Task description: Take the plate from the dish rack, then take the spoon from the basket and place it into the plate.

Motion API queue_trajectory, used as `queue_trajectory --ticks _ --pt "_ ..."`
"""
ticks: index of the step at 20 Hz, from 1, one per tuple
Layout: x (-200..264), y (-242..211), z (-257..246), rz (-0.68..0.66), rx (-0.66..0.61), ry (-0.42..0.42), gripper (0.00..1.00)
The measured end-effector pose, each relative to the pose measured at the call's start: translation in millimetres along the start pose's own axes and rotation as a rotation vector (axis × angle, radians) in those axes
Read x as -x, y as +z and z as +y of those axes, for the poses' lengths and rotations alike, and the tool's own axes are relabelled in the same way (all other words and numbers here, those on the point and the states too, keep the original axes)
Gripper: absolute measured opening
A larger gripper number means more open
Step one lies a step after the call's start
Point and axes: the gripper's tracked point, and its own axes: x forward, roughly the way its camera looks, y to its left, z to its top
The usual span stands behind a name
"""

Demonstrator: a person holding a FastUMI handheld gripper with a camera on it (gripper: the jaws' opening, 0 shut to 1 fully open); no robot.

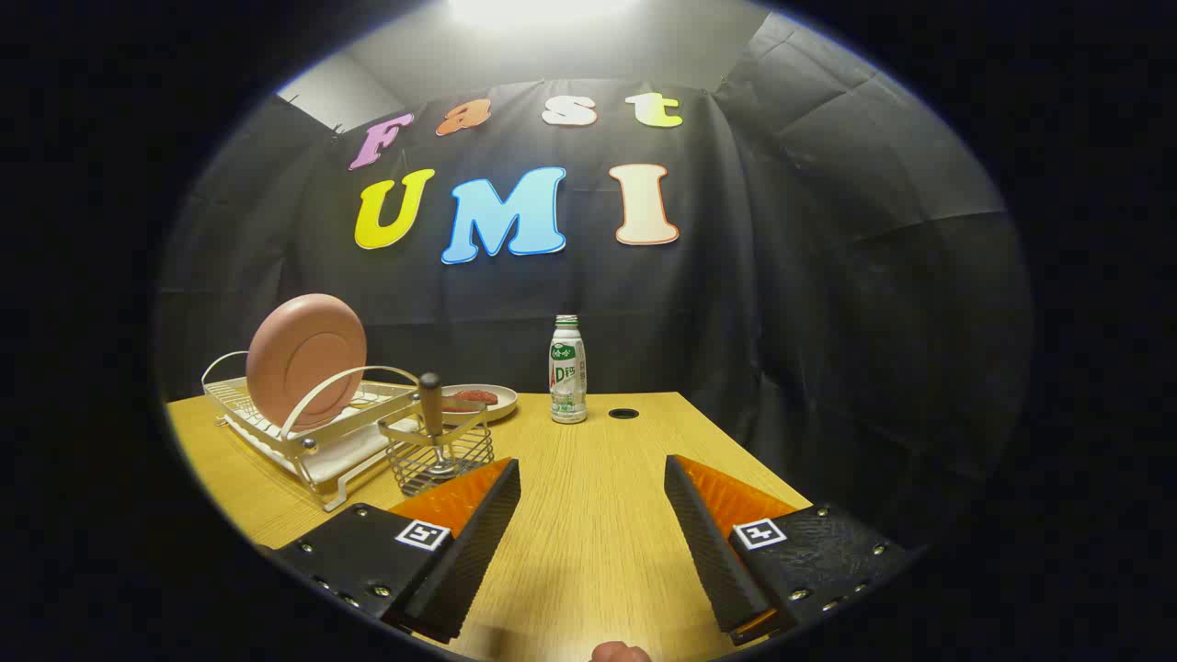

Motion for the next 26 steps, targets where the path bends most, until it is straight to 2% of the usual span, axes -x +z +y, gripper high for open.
queue_trajectory --ticks 3,7,11,15,21,26 --pt "-28 6 -4 -0.022 -0.006 -0.014 0.96" --pt "-40 34 -14 -0.036 -0.015 -0.048 0.96" --pt "-18 87 -16 -0.056 0.005 -0.066 0.96" --pt "13 140 5 -0.069 -0.001 -0.05 0.96" --pt "43 177 37 -0.01 0.016 -0.071 0.96" --pt "48 217 77 -0.006 0.043 -0.04 0.96"
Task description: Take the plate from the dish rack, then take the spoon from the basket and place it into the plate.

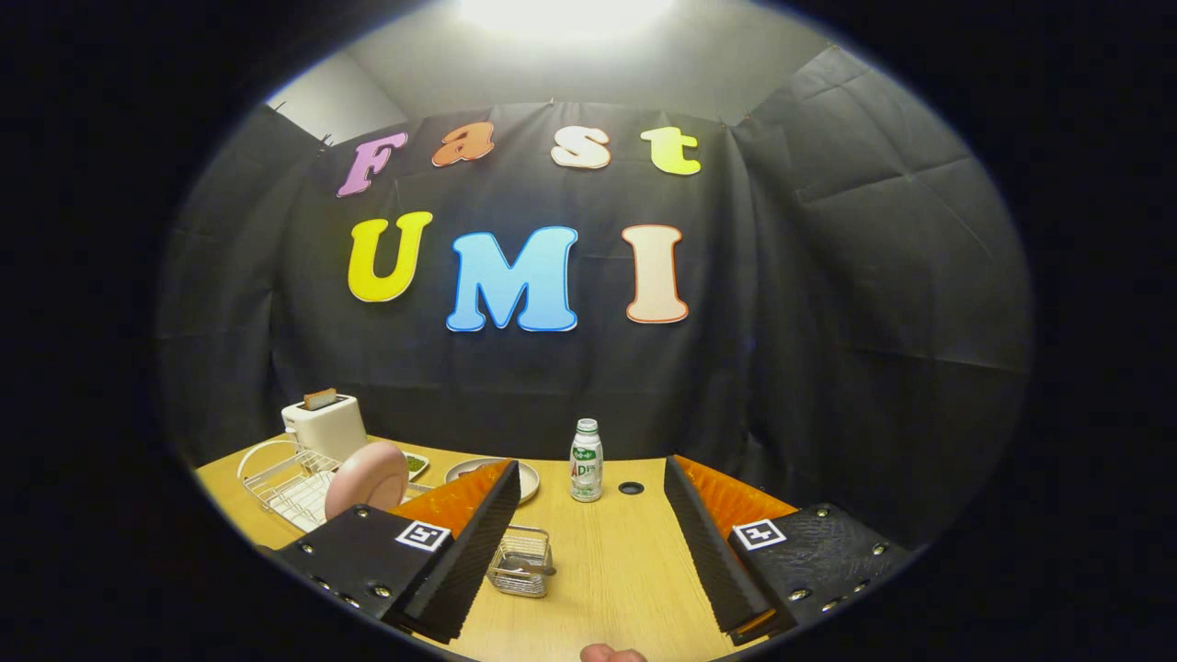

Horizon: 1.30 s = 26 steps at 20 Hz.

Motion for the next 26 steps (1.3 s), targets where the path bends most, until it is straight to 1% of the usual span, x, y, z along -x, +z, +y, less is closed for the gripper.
queue_trajectory --ticks 3,6,9,13,18,23,26 --pt "-5 27 33 -0.025 0.017 0.041 0.96" --pt "-9 36 63 -0.007 0.003 0.066 0.96" --pt "-15 40 92 0.035 0.003 0.066 0.96" --pt "-24 36 143 0.138 -0.017 0.11 0.96" --pt "-36 15 193 0.296 -0.018 0.127 0.96" --pt "-55 -9 224 0.435 -0.024 0.1 0.94" --pt "-70 -27 238 0.549 -0.032 0.103 0.94"
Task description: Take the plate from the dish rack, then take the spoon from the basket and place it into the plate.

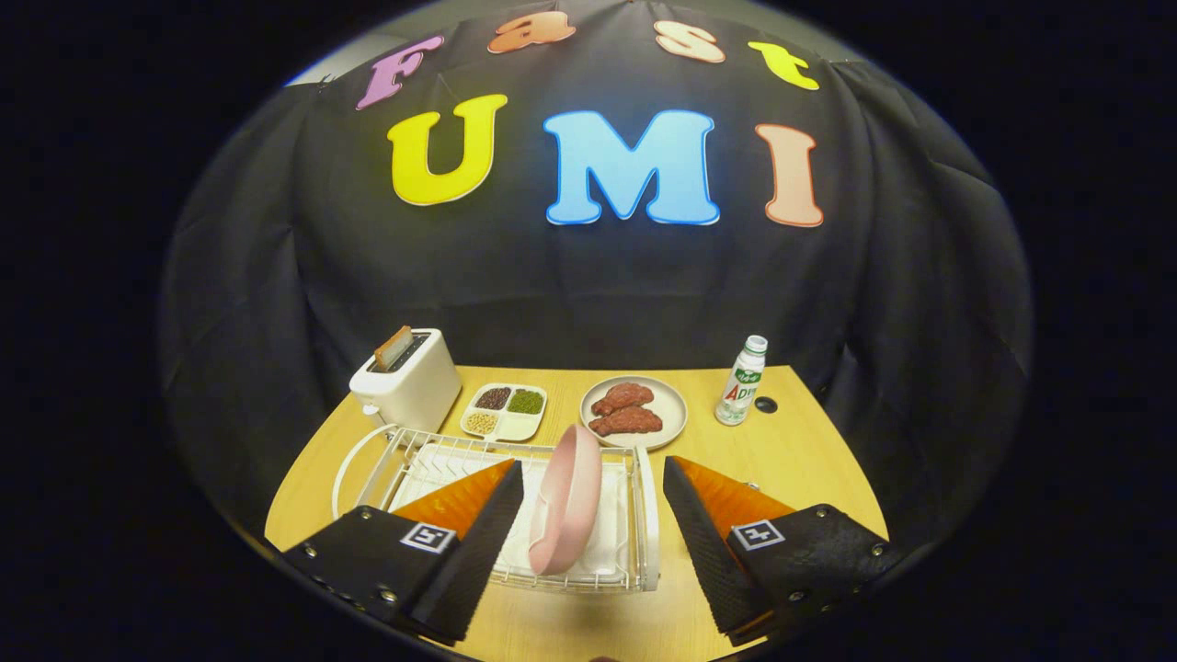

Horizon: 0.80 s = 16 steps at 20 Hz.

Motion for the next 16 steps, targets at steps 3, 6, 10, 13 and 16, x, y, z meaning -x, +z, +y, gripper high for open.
queue_trajectory --ticks 3,6,10,13,16 --pt "-20 -4 3 0.118 -0.003 -0.003 0.84" --pt "-44 -13 -2 0.257 0.011 -0.046 0.78" --pt "-63 -14 1 0.351 0.061 -0.086 0.72" --pt "-77 -19 1 0.419 0.073 -0.129 0.72" --pt "-90 -22 -9 0.478 0.079 -0.201 0.72"
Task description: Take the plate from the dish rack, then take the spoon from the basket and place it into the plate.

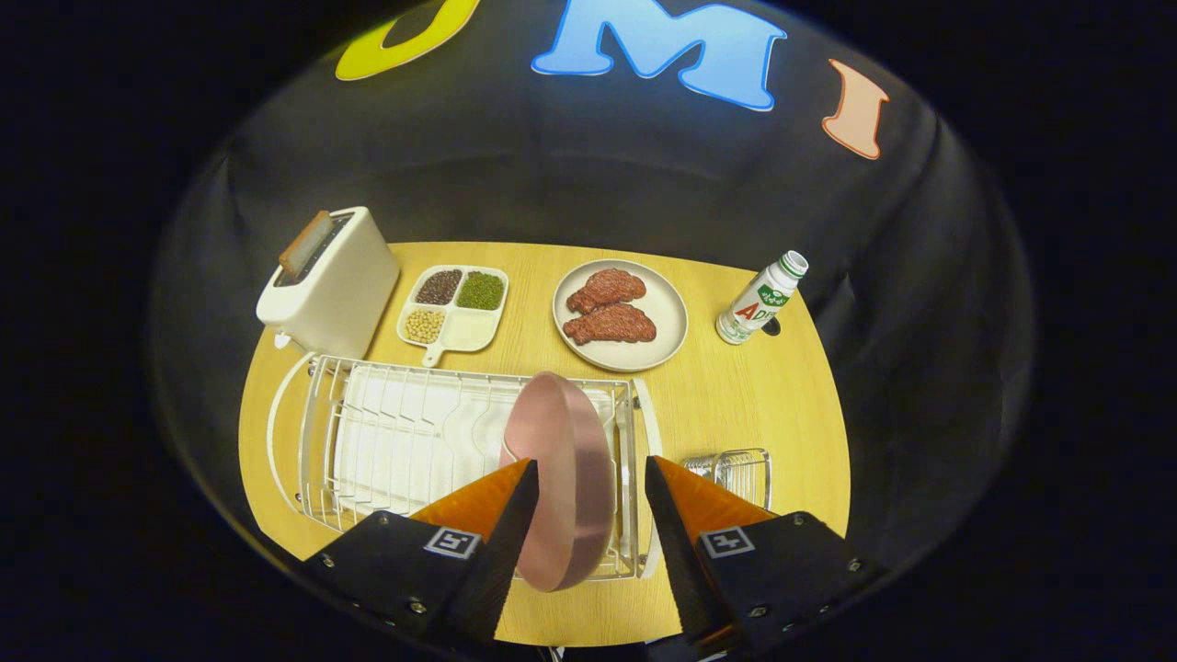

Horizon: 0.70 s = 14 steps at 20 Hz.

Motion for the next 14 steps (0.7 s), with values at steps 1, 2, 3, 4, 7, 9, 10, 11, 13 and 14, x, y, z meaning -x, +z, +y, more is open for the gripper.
queue_trajectory --ticks 1,2,3,4,7,9,10,11,13,14 --pt "-5 -7 -1 0.026 -0.006 -0.011 0.54" --pt "-11 -9 2 0.052 -0.015 -0.006 0.36" --pt "-15 -12 6 0.069 -0.019 0.004 0.36" --pt "-14 -14 1 0.09 -0.017 -0.035 0.36" --pt "-21 -15 -10 0.107 0.037 -0.053 0.18" --pt "-19 -14 -9 0.115 0.046 -0.051 0.1" --pt "-19 -15 -11 0.122 0.054 -0.061 0.1" --pt "-17 -14 -9 0.124 0.058 -0.075 0.1" --pt "-12 -11 -7 0.114 0.095 -0.111 0.09" --pt "-9 -8 -6 0.112 0.11 -0.129 0.1"
